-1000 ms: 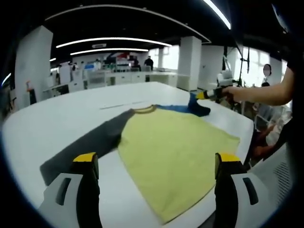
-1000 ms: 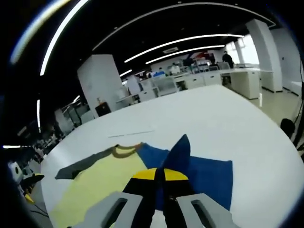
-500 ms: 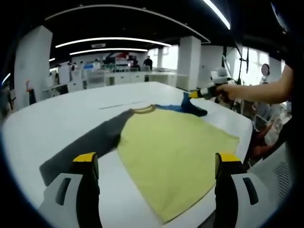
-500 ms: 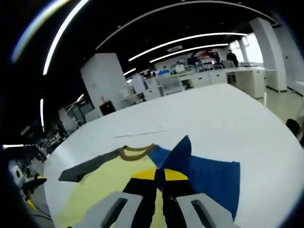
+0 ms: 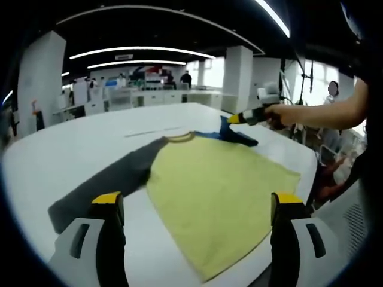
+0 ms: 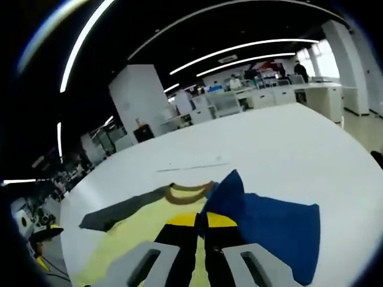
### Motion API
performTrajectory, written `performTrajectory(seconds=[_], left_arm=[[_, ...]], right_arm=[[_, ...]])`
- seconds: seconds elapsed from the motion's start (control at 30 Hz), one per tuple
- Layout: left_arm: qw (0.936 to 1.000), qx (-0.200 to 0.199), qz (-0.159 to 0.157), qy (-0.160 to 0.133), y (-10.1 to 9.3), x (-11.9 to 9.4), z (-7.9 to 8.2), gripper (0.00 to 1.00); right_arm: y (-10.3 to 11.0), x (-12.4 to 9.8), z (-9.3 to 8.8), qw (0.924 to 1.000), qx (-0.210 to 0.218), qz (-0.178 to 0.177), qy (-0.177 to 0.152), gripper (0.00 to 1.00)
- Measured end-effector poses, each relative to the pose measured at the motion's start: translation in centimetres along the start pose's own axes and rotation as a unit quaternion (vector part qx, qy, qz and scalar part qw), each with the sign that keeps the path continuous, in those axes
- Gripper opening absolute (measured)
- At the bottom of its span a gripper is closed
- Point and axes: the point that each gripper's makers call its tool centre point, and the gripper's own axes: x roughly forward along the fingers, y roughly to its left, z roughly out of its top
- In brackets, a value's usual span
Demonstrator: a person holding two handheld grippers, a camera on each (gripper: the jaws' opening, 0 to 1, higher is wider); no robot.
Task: Fold the garment on the visible template until the final outline fits inside the template.
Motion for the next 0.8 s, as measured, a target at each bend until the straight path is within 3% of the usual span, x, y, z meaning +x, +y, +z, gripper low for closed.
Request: performTrajectory(seconds=[0.8], left_arm=[[1.0, -0.002, -0.003, -0.002, -0.1, 0.3, -0.1, 0.99]], right_arm=[[5.1, 4.2, -0.6, 0.9987, -0.009, 0.042, 0.028, 0.0]])
